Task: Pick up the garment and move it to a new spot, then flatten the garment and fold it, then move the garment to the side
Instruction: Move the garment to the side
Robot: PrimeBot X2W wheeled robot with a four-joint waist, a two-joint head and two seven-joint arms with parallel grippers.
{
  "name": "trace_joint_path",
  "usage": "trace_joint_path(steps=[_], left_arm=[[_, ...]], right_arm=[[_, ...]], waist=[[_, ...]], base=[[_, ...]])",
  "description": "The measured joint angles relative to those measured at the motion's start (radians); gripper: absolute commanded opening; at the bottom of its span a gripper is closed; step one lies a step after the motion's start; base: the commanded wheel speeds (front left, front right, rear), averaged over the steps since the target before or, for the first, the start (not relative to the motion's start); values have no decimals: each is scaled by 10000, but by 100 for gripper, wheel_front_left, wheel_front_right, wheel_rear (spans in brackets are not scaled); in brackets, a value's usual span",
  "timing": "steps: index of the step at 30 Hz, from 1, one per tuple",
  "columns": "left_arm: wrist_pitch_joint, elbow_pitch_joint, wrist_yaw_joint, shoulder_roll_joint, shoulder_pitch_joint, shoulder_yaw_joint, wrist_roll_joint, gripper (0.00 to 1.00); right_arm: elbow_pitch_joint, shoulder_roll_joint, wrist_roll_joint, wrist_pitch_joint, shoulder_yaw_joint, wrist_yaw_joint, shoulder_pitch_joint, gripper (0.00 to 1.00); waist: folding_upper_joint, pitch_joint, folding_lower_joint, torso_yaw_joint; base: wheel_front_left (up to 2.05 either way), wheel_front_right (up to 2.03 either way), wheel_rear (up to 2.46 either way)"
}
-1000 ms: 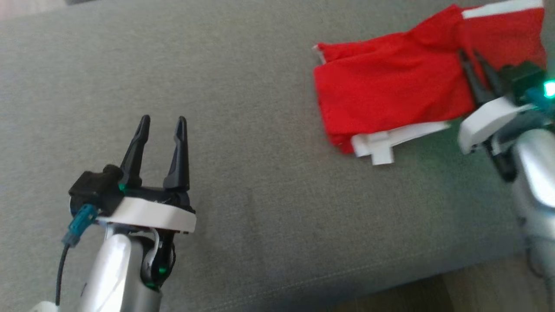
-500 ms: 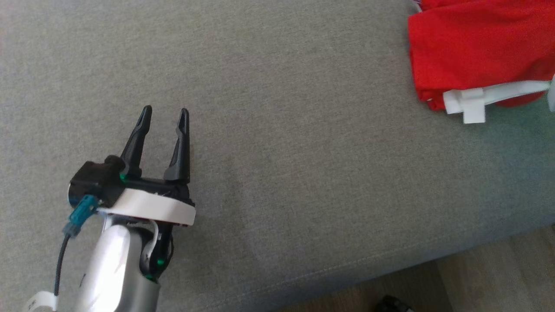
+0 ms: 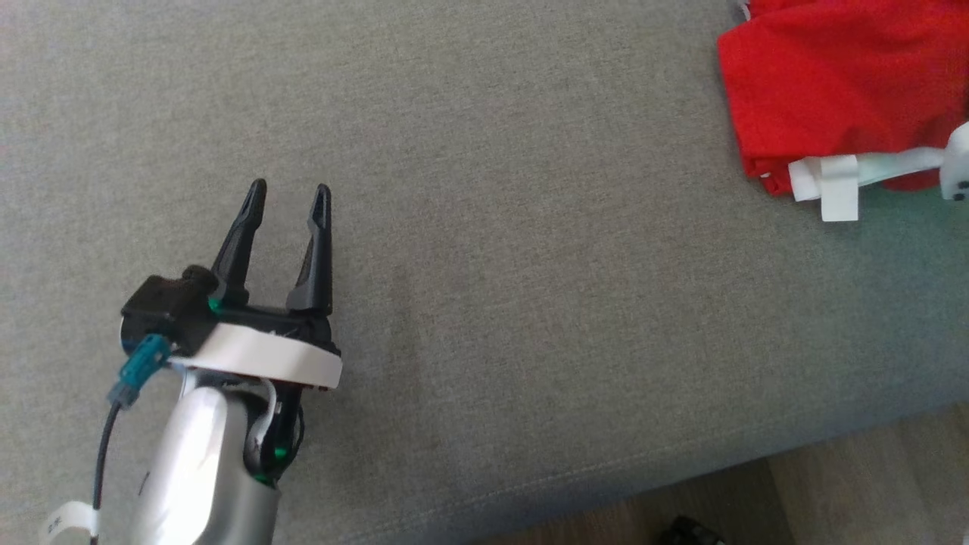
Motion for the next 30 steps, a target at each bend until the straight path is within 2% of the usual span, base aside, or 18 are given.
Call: trace_joint_path(steps=[10,17,23,30], left_arm=[[0,134,10,-2,-13,-81,-445,100],[0,123,280,-4,196,-36,-780,100],[-4,58,483,-4,890,38,-807,100],[-4,-84,740,0,1609,48,-803,100]], right_arm=[[-1175,311,426,63,470,0,12,100],[-1833,1580,1463,-589,1145,0,164,100],[-1958,2406,2414,-1453,1695,0,2015,100],[-1954,2579,3852,-2399,2069,0,4035,100]], waist=[[0,-616,0,187],[0,-1461,-1,580],[1,-2246,-1,1170],[1,-3086,-1,1883]], base=[[0,0,0],[0,0,0],[0,0,0],[0,0,0]])
